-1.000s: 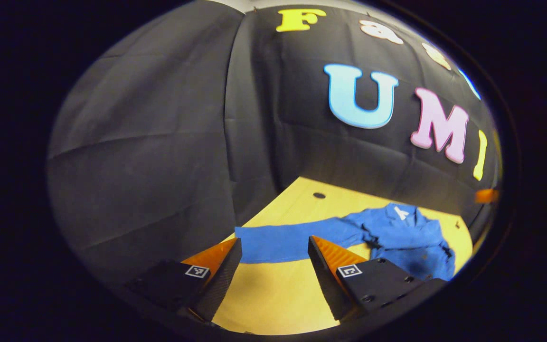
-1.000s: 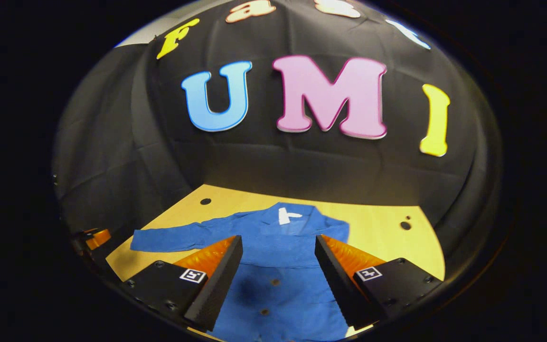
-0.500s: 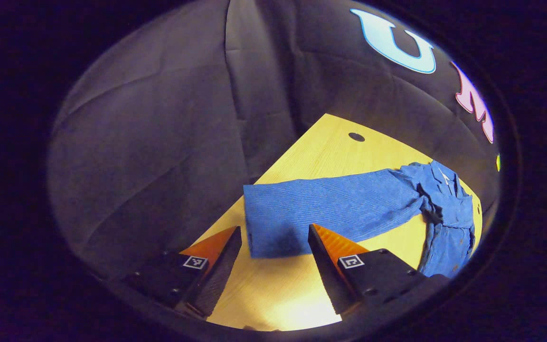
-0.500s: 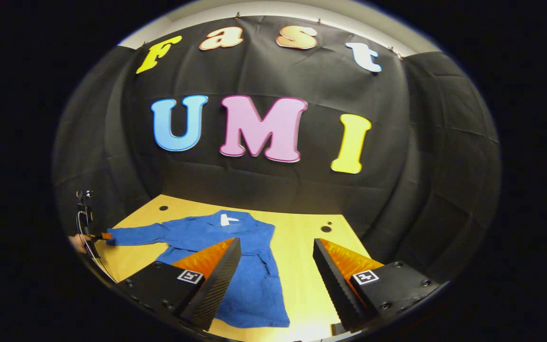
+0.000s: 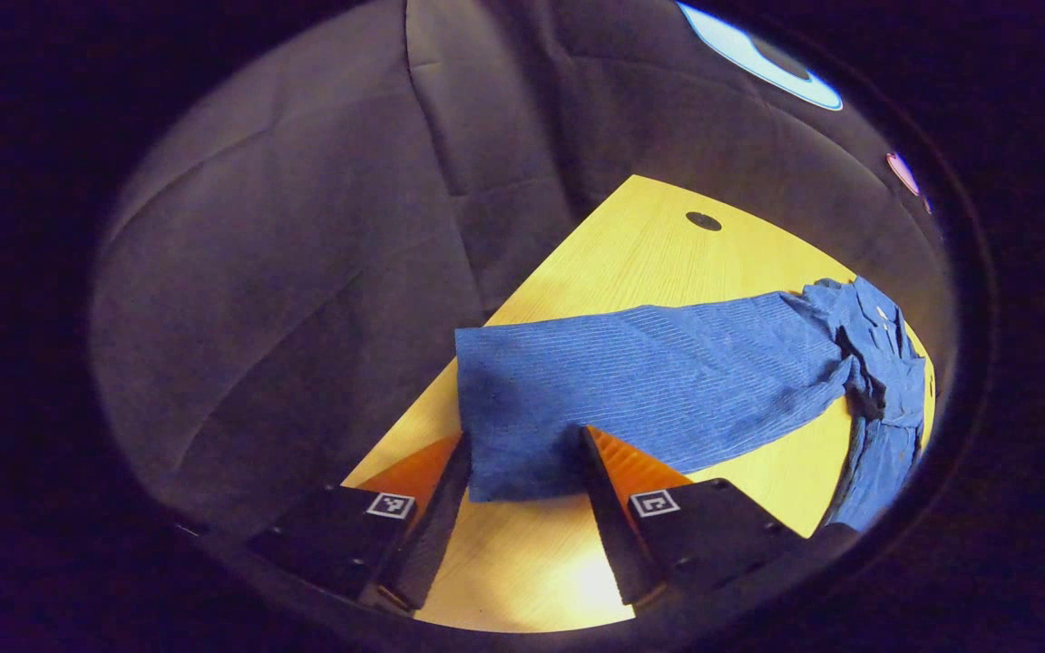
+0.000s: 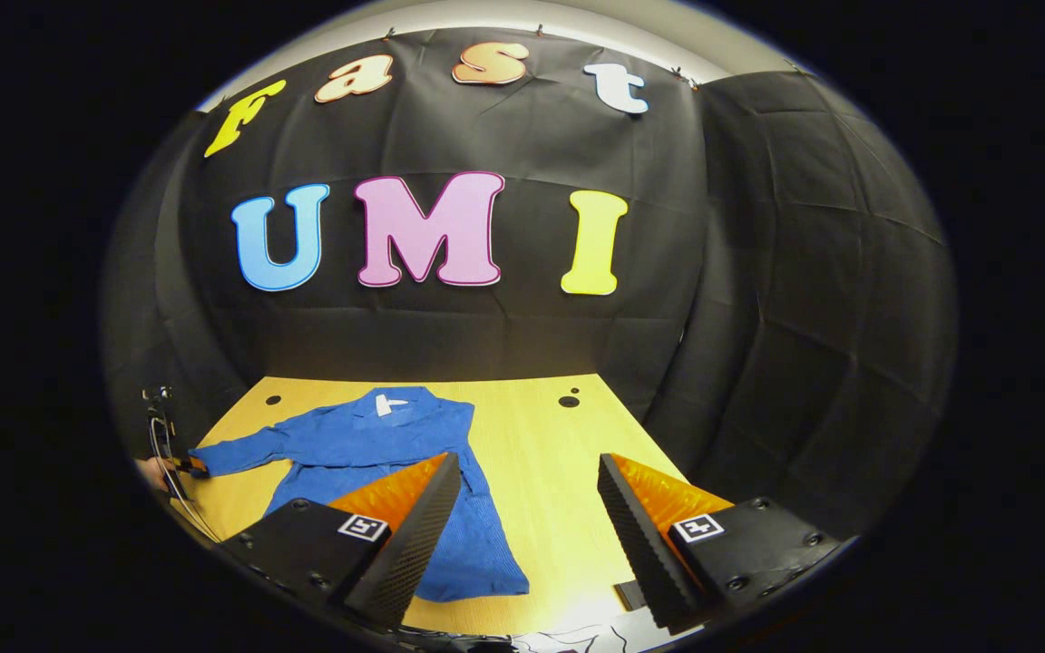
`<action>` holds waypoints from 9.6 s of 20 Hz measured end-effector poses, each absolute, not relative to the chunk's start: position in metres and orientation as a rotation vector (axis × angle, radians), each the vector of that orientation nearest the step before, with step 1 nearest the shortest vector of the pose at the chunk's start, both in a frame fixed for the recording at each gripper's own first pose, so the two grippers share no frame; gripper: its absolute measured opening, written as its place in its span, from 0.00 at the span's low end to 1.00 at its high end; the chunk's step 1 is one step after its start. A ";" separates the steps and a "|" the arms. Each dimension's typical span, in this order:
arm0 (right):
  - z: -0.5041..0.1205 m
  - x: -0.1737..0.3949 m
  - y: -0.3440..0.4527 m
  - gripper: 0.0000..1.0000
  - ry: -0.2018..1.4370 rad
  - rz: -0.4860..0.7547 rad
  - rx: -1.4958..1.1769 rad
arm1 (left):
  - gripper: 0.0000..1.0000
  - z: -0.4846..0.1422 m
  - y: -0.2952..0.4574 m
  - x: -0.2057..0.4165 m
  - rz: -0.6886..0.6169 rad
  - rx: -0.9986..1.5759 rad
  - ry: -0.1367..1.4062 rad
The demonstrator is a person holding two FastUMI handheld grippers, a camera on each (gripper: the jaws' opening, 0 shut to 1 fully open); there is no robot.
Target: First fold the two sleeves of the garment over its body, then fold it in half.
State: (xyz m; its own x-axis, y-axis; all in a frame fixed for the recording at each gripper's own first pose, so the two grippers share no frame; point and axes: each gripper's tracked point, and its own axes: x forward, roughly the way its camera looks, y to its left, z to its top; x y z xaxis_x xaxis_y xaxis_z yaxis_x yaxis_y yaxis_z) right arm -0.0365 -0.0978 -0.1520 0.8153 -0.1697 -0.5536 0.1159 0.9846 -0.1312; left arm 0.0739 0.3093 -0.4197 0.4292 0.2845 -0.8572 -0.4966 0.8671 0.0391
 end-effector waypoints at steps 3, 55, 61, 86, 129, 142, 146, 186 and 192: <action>-0.165 -0.035 -0.085 0.97 0.628 -0.119 -0.076 | 0.23 -0.422 0.296 0.084 0.476 -0.227 1.018; -0.382 -0.107 -0.125 0.98 1.103 -0.089 0.006 | 0.85 -0.339 -0.015 -0.056 -0.043 -0.197 1.034; -0.431 -0.130 -0.124 0.98 1.259 -0.125 0.048 | 0.85 -0.379 -0.015 -0.080 0.038 -0.165 1.158; -0.435 -0.106 -0.066 0.05 1.309 0.116 0.245 | 0.00 -0.341 -0.086 -0.054 -0.059 -0.295 1.096; -0.327 0.261 -0.031 0.99 0.475 0.172 -0.100 | 0.85 -0.186 -0.037 0.287 -0.012 -0.230 0.336; -0.121 0.021 0.037 0.96 0.363 0.240 -0.136 | 0.82 -0.035 0.005 0.023 -0.049 -0.152 0.124; -0.083 -0.021 0.052 0.96 0.314 0.227 -0.117 | 0.82 -0.015 0.008 -0.020 -0.047 -0.081 0.071; -0.012 -0.070 0.047 0.96 0.204 0.112 -0.045 | 0.82 -0.025 -0.007 -0.090 -0.098 -0.089 -0.037; -0.020 -0.071 0.050 0.94 0.225 0.107 -0.031 | 0.82 -0.033 0.006 -0.090 -0.062 -0.074 -0.022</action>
State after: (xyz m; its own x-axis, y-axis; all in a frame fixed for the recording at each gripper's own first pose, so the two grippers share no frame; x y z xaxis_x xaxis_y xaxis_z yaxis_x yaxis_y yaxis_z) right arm -0.0711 0.0498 -0.0197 0.9692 0.1022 -0.2240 -0.1092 0.9938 -0.0191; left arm -0.0898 0.0064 -0.0331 0.9978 -0.0611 0.0240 0.0627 0.9953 -0.0733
